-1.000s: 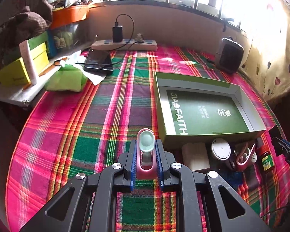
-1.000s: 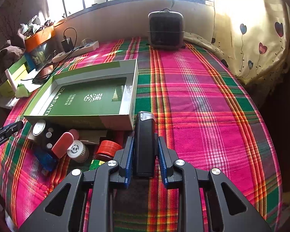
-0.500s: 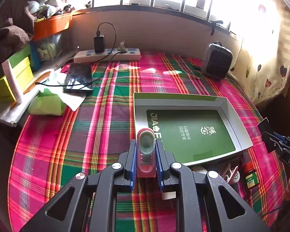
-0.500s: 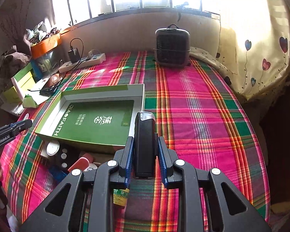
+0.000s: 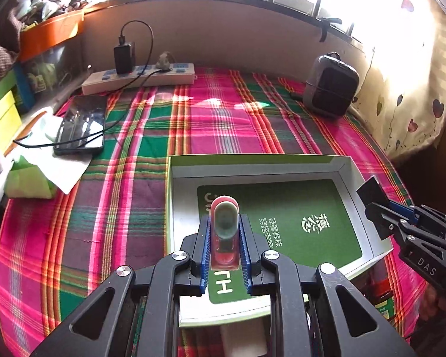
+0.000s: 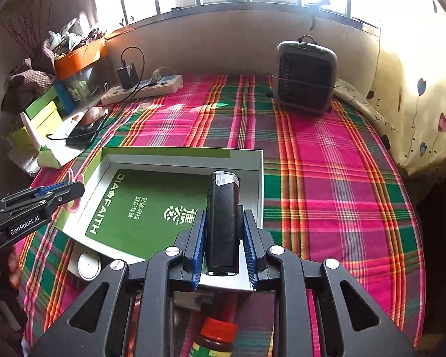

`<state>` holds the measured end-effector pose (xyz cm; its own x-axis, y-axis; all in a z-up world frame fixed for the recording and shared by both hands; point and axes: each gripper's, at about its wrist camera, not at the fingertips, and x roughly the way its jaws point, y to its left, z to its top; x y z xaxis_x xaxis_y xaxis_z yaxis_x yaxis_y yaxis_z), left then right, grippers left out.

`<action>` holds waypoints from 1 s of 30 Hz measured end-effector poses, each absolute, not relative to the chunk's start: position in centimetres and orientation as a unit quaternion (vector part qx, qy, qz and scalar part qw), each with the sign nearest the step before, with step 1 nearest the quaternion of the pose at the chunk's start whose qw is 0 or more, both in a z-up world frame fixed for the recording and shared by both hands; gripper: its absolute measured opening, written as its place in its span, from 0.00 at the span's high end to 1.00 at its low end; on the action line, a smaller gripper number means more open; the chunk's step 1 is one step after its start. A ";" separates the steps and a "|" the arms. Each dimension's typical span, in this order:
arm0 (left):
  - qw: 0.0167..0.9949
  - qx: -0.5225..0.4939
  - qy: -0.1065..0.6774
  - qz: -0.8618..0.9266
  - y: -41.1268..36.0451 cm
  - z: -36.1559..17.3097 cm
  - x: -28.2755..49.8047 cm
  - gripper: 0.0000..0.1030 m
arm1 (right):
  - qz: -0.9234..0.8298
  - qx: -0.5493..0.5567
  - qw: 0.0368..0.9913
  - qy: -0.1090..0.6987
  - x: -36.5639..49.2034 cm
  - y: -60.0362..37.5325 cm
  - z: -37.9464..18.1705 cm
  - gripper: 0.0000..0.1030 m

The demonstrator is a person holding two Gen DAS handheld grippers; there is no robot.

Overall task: Organize rigid objects
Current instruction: 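Carry the pink holder with the left tool while the right tool carries the black device into the box, then open the left tool to release the pink holder while the right tool releases the black device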

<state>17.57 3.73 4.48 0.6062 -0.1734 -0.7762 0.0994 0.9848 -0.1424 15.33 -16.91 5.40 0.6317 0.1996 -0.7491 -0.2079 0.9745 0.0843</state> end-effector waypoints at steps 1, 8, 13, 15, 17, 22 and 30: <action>0.893 -0.043 0.441 -0.077 3.6 4.2 17.9 0.84 | 0.114 -0.007 0.902 0.417 15.7 -16.7 5.2 0.76; 0.886 -0.030 0.455 -0.081 2.5 2.8 19.5 0.83 | 0.115 -0.013 0.892 0.437 18.2 -15.8 3.6 0.76; 0.884 -0.025 0.461 -0.080 2.1 2.2 20.2 0.83 | 0.113 -0.021 0.888 0.445 19.3 -15.4 2.7 0.76; 0.883 -0.022 0.462 -0.078 2.1 2.0 20.4 0.83 | 0.113 -0.024 0.888 0.446 19.5 -15.3 2.6 0.76; 0.883 -0.020 0.463 -0.078 2.0 1.9 20.5 0.83 | 0.112 -0.029 0.887 0.447 19.7 -15.0 2.4 0.76; 0.884 -0.013 0.461 -0.077 1.8 1.9 20.6 0.83 | 0.110 -0.029 0.886 0.449 20.1 -14.9 2.0 0.76; 0.884 -0.013 0.461 -0.079 1.7 1.8 20.8 0.83 | 0.109 -0.026 0.885 0.452 20.4 -15.0 1.6 0.76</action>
<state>20.81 1.70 1.80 0.5626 -0.1522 -0.8126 0.1279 0.9871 -0.0963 20.36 -15.03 1.58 0.5681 0.1704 -0.8051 -0.2172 0.9747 0.0530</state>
